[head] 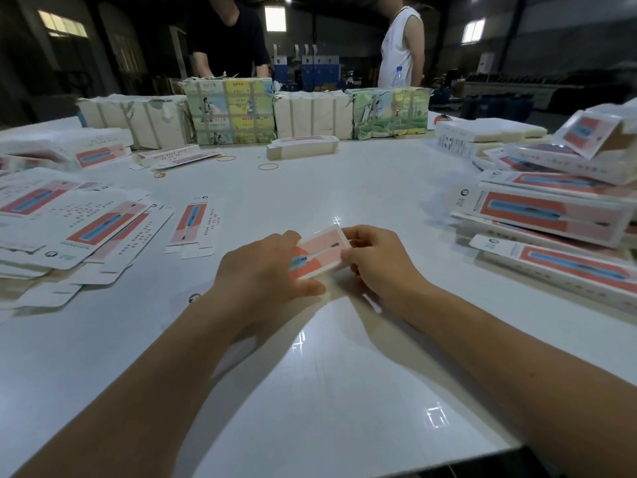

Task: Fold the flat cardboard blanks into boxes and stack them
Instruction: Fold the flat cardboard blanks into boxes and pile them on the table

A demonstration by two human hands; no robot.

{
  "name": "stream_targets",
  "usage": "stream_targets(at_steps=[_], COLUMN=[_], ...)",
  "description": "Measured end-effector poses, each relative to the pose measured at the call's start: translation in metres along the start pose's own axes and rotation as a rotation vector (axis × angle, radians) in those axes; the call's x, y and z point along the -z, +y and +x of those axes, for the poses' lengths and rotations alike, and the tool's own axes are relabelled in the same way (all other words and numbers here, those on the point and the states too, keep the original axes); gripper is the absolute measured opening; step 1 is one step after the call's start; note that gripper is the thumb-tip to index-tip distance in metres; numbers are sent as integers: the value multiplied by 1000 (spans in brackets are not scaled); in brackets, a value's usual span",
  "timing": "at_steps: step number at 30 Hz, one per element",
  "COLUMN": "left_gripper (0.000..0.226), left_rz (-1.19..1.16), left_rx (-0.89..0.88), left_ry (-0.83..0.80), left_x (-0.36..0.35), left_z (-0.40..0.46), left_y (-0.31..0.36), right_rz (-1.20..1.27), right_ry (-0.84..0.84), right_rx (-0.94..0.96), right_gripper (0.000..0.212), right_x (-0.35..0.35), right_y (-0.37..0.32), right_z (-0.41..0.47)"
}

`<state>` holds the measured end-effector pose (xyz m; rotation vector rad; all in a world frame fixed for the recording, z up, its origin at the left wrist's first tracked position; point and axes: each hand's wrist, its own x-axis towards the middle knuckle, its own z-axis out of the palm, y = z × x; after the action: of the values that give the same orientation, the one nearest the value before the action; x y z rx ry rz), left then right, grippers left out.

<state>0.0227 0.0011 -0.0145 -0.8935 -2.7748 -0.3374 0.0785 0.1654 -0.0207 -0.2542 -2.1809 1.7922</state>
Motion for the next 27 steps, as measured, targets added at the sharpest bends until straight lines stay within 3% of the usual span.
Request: stream_targets(at_steps=[4, 6, 8, 9, 11, 13, 14, 16, 18, 20, 23, 25, 27], left_gripper=[63, 61, 62, 63, 62, 60, 60, 60, 59, 56, 55, 58, 60], left_rz=[45, 30, 6, 0, -11, -23, -23, -1, 25, 43, 135, 178, 191], left_rx=[0, -5, -7, -9, -18, -25, -28, -30, -29, -18, -6, -6, 0], left_ry=[43, 35, 36, 36, 39, 52, 55, 47, 41, 58, 99, 127, 147], left_x=[-2, 2, 6, 8, 11, 11, 12, 12, 12, 10, 3, -1, -2], left_z=[0, -1, -3, -3, -5, -7, -8, -8, -7, -5, -4, -4, -4], left_y=[9, 6, 3, 3, 5, 7, 8, 9, 9, 11, 15, 16, 14], right_rz=[-80, -279, -434, -380, 19, 444, 505, 438, 285, -55, -728, -756, -527], right_ry=[-34, 54, 118, 94, -24, -132, -161, -196, -115, 5, 44, 38, 41], right_rx=[37, 131, 152, 91, -124, -323, -357, -316, -195, 35, 311, 360, 287], right_gripper=[34, 37, 78, 97, 112, 98, 78, 42, 20, 7, 14, 17, 26], right_x=[-2, 4, 12, 15, 17, 18, 18, 20, 18, 11, -5, -9, -8], right_y=[0, -1, -2, -3, -7, -9, -10, -10, -10, -11, -6, -2, -3], right_z=[-4, -1, 5, 8, 11, 10, 10, 9, 5, -1, -9, -11, -12])
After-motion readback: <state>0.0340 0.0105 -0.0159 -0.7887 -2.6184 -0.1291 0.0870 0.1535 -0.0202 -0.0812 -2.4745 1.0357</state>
